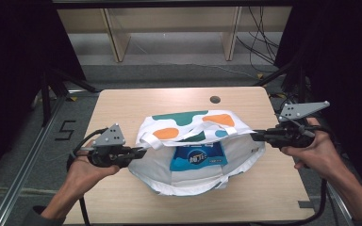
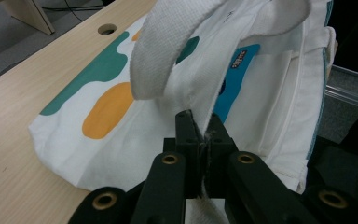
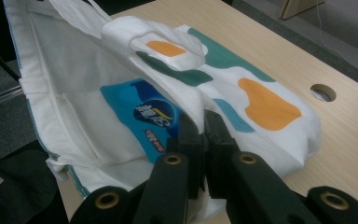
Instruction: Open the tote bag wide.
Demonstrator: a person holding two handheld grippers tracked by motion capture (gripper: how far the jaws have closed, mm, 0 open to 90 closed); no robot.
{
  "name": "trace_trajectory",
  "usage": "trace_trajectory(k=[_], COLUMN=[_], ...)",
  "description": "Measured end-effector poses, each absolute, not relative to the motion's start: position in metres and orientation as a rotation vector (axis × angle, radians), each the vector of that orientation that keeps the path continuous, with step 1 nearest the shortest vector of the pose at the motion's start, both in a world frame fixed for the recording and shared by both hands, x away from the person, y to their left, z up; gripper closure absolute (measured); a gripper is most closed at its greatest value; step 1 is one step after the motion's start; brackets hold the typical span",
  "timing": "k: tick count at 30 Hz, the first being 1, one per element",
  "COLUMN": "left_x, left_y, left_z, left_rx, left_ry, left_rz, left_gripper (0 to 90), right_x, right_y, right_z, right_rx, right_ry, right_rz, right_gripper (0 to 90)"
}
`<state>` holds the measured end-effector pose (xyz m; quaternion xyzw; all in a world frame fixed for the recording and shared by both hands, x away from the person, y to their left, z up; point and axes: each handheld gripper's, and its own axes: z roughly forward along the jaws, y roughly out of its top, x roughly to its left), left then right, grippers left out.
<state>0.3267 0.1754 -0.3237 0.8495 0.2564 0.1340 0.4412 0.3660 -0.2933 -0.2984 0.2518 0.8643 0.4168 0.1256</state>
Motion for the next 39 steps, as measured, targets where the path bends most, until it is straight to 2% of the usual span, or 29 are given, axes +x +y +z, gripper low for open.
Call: trace_trajectory(k=[13, 17, 27, 32, 39], left_x=[0.339, 0.349, 0.352, 0.351, 0.38], left_y=[0.18, 0.178, 0.164, 0.16, 0.159], left_z=[-0.273, -0.247, -0.189, -0.174, -0.178], left_rx=[2.179, 2.229, 2.331, 2.339, 2.31], left_ry=[0.642, 0.638, 0.62, 0.624, 0.661], left_rz=[0.241, 0.231, 0.326, 0.342, 0.331], left_gripper=[87.2, 87.2, 87.5, 87.5, 87.5], right_x=[0.365, 0.368, 0.377, 0.377, 0.394], right_y=[-0.28, -0.277, -0.277, -0.282, -0.286], right_z=[-0.237, -0.221, -0.181, -0.17, -0.171], right_rx=[0.707, 0.707, 0.703, 0.702, 0.717], right_ry=[2.58, 2.557, 2.533, 2.525, 2.499], right_rz=[1.094, 1.051, 1.0, 1.003, 0.993], right_gripper=[88.4, 88.6, 88.9, 89.1, 89.1])
